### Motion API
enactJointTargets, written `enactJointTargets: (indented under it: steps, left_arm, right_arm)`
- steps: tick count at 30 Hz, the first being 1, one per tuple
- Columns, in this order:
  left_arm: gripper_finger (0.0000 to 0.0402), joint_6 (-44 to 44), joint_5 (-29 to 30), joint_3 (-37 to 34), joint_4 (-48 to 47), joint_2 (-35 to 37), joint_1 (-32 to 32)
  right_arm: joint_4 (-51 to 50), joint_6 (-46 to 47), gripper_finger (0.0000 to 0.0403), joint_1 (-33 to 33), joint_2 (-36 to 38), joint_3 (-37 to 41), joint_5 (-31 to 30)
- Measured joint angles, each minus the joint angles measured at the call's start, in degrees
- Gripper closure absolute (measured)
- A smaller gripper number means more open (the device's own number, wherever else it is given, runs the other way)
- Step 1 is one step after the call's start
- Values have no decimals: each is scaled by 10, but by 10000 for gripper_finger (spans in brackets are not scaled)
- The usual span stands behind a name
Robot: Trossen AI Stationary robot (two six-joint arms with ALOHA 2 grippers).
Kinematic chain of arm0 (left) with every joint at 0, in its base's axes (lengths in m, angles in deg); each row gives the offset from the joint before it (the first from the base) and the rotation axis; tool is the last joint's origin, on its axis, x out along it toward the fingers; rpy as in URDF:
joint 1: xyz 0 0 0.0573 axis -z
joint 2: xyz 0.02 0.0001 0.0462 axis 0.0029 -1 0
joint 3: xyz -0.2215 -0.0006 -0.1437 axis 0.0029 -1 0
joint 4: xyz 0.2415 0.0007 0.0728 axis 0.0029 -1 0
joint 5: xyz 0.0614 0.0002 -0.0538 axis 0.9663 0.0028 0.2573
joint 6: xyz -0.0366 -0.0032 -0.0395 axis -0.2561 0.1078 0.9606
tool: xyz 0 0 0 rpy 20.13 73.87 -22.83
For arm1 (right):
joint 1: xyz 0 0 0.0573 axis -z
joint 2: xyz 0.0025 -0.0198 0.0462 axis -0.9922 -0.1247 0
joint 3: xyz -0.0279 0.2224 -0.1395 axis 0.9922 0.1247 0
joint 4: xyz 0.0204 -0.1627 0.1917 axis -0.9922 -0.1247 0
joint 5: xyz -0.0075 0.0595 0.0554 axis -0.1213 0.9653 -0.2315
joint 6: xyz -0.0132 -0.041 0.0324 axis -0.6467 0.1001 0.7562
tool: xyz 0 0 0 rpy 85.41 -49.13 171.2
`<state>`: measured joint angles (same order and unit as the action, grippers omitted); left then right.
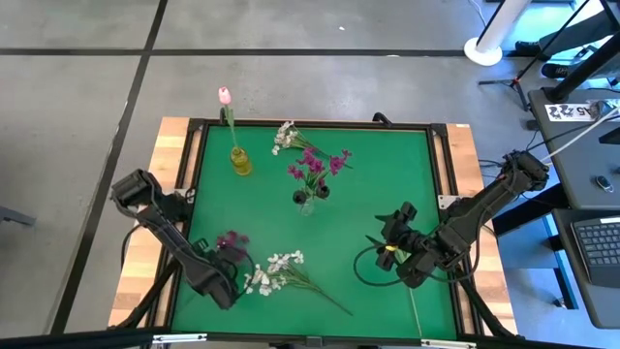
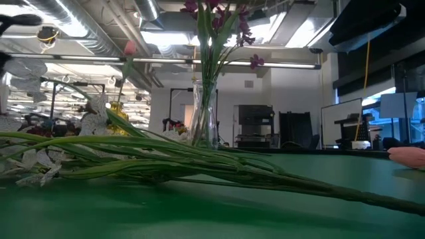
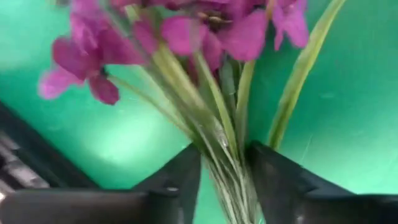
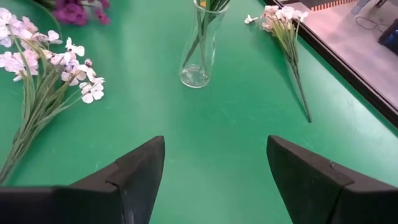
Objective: Sort flowers into vase by color
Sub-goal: Put the violet flowers into the transparent vase
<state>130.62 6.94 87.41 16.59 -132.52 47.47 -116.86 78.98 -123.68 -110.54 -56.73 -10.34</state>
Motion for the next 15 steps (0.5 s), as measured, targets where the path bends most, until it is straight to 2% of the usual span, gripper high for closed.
enactJointTargets:
  steps: [4, 6, 11, 15]
  left_arm:
    - [365, 1, 11, 25, -74, 2, -11]
    - [390, 1, 25, 45, -112, 2, -14]
    - [392, 3, 66, 113, -212, 2, -21]
    - [397, 2, 140, 199, -285, 2, -20]
  right_arm:
    - [14, 0, 123, 0, 0, 0, 13]
    - [15, 0, 123, 0, 0, 0, 17]
    - [13, -2, 123, 0, 0, 0, 31]
    - [13, -2, 123, 0, 0, 0, 35]
